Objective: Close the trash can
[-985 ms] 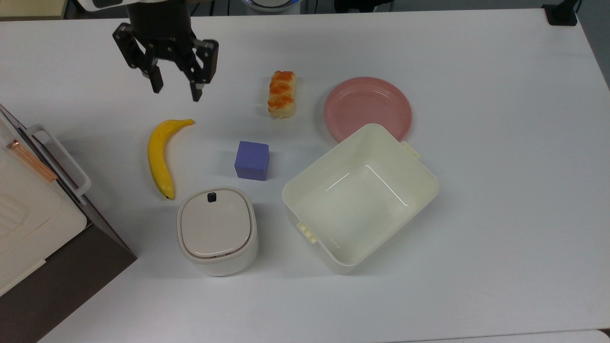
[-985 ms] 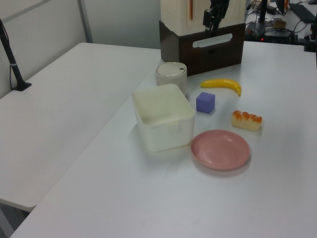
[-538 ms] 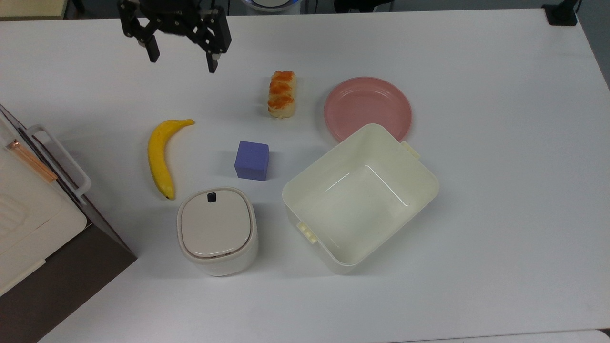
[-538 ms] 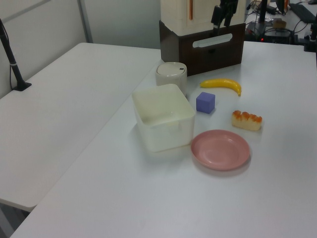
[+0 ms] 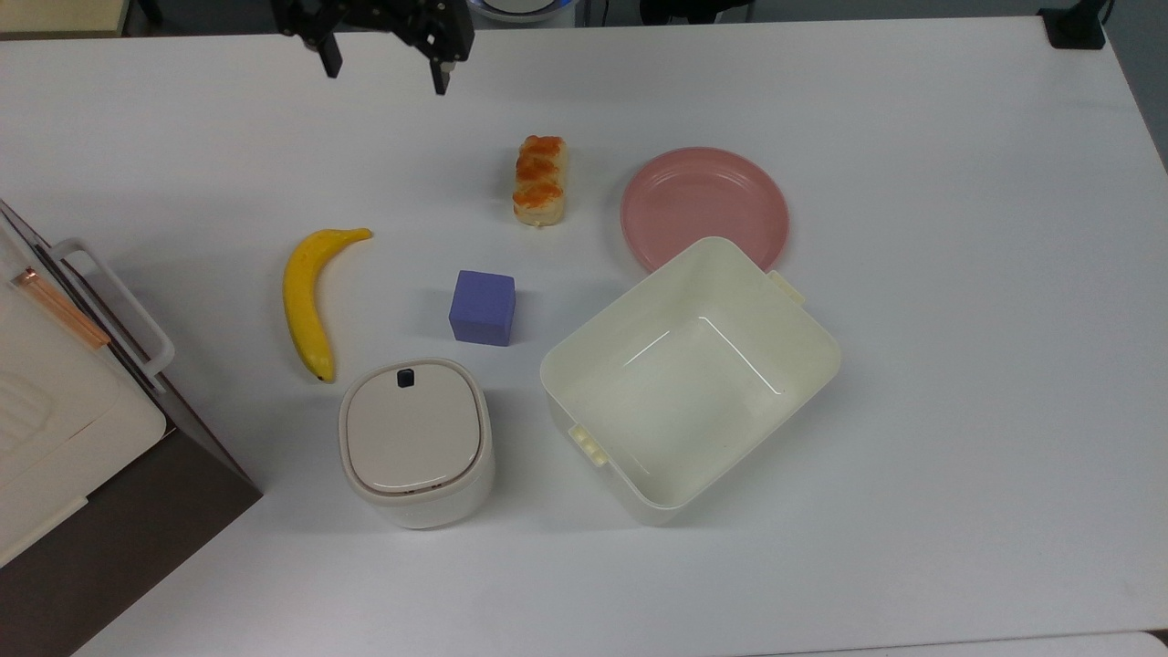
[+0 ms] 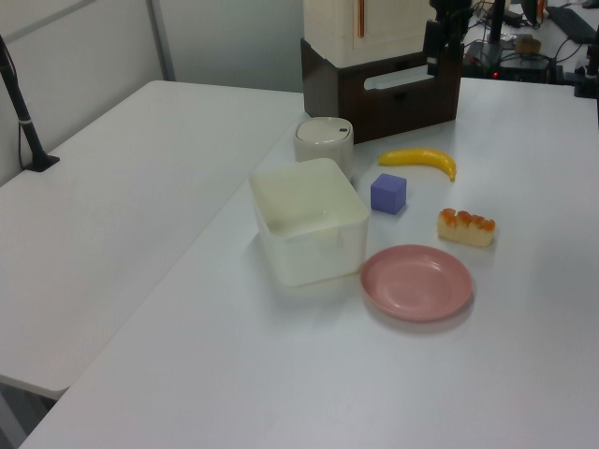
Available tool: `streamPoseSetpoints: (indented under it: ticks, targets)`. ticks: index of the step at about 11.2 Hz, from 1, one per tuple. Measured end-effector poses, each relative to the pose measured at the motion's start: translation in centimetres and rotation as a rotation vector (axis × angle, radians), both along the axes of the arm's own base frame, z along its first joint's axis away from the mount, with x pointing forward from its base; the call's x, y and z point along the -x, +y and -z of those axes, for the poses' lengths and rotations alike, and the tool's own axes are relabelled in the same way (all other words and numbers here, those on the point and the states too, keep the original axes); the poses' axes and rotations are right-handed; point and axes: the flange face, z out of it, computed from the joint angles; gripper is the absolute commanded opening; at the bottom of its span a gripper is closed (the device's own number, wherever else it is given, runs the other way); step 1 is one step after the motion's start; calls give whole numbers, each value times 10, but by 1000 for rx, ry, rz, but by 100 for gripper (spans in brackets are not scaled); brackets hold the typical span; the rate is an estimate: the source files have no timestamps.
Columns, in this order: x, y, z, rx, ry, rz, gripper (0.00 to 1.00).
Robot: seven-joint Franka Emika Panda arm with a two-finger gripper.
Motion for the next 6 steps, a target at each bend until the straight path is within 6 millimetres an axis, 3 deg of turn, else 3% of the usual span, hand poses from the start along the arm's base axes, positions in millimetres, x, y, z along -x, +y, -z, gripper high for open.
streamPoseSetpoints:
  ticks: [6]
  targets:
    - [2, 4, 0, -1, 4, -6, 100]
